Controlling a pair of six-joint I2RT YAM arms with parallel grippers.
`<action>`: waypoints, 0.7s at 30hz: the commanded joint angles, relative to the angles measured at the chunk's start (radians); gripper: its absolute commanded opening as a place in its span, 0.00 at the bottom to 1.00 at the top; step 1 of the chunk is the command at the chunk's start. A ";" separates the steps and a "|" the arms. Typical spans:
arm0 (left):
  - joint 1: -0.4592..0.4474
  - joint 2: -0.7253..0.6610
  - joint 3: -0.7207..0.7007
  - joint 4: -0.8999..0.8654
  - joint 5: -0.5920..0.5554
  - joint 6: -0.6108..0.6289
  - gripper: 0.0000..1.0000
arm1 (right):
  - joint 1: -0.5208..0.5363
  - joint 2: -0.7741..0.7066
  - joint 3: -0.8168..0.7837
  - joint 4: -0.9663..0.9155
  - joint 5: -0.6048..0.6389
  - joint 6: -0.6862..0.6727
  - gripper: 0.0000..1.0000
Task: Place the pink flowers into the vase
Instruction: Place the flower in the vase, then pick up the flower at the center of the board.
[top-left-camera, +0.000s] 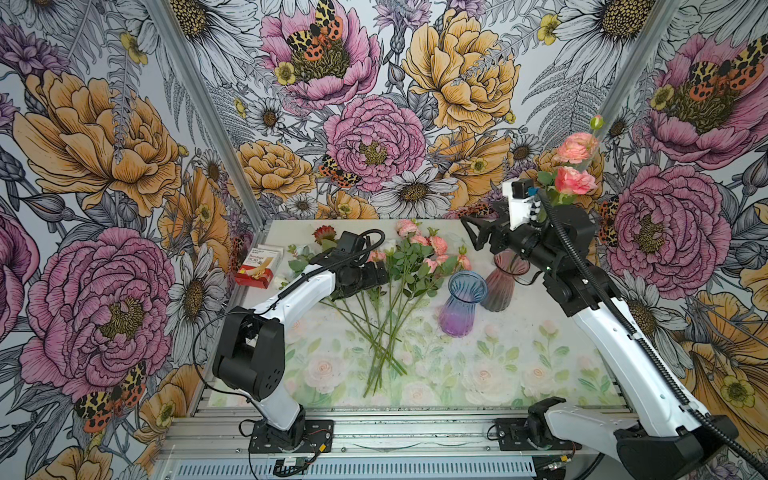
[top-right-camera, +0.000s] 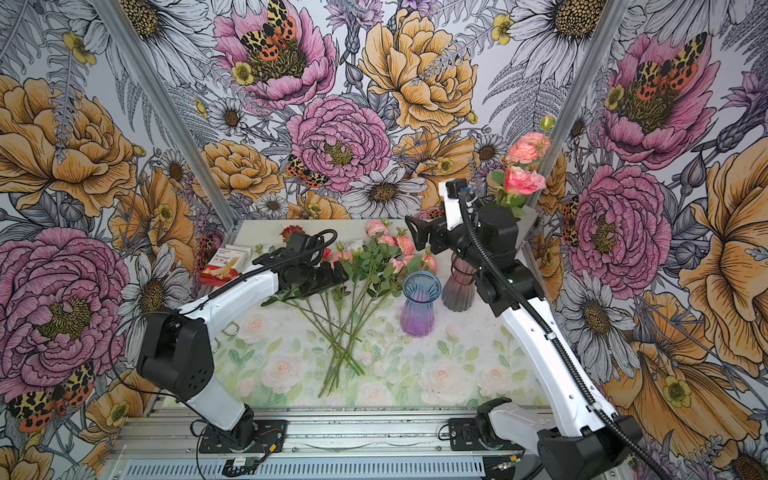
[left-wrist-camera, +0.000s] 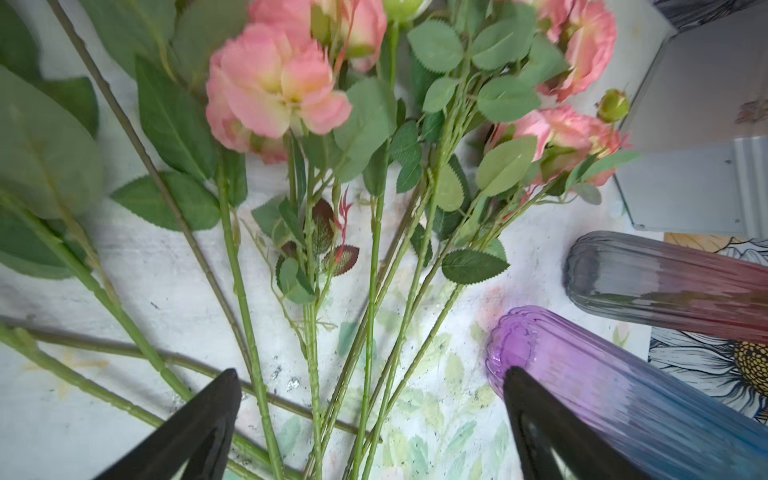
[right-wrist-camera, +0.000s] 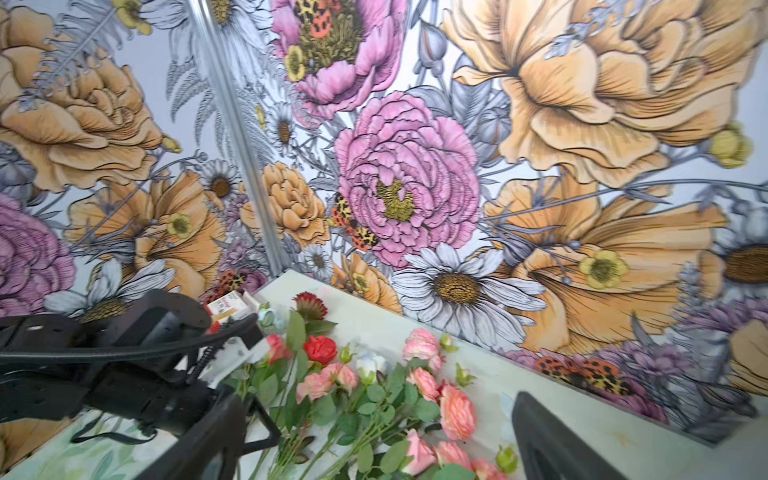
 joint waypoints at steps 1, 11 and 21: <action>-0.016 0.023 -0.003 -0.002 0.052 -0.035 0.98 | 0.050 0.081 0.032 -0.054 -0.110 -0.030 0.99; -0.009 0.123 0.014 -0.001 0.073 -0.031 0.95 | 0.145 0.253 0.081 -0.151 -0.087 -0.034 0.99; 0.007 0.155 0.009 0.001 0.042 -0.009 0.81 | 0.154 0.229 0.062 -0.149 -0.039 -0.028 0.99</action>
